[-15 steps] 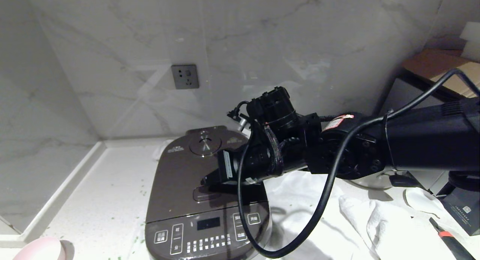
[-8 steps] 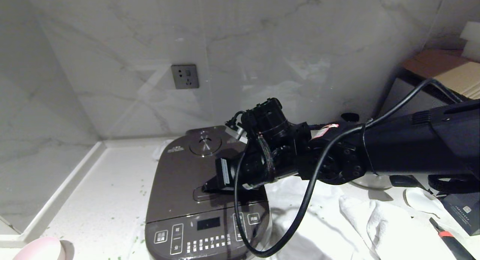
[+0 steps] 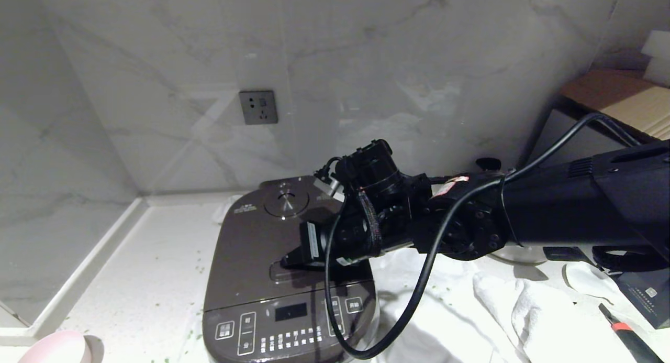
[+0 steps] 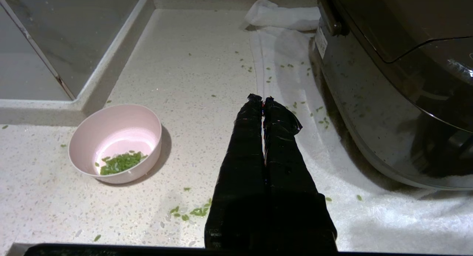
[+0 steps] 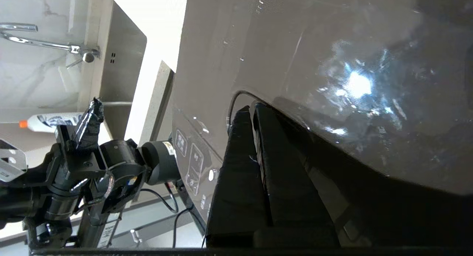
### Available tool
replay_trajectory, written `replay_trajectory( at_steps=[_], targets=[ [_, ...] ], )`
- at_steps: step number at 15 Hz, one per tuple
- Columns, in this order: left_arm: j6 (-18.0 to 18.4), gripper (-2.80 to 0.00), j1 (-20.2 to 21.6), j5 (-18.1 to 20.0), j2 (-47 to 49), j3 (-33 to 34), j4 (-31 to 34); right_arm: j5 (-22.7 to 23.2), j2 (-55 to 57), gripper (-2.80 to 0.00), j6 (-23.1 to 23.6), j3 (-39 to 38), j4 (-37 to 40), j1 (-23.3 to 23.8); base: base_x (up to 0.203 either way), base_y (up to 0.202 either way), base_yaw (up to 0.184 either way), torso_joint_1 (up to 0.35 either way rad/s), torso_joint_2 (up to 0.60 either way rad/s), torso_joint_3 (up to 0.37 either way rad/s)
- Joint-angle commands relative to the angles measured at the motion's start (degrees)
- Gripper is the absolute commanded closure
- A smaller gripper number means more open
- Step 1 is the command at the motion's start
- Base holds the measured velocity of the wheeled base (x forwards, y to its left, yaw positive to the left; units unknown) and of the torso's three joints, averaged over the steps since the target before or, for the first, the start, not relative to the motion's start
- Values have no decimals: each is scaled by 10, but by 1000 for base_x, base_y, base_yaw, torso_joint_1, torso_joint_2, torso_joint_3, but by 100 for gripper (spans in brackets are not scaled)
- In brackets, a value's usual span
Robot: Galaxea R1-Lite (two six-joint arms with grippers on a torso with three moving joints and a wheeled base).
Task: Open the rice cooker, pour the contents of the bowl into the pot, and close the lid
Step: Open the rice cooker
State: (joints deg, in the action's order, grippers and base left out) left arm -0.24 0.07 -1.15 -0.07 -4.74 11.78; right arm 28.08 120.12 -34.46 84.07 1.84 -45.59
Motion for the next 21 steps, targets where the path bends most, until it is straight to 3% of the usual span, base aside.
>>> replay_trajectory(
  at_steps=[1,21],
  targets=[
    [0,0,0,0,-1,0,1,1,5,0,-5,-1,3,0,0,0,0,0,0,0],
    [-1,0,0,0,-1,0,0,1,15,0,-31,-27,-6,-4,0,0,0,0,0,0]
  ],
)
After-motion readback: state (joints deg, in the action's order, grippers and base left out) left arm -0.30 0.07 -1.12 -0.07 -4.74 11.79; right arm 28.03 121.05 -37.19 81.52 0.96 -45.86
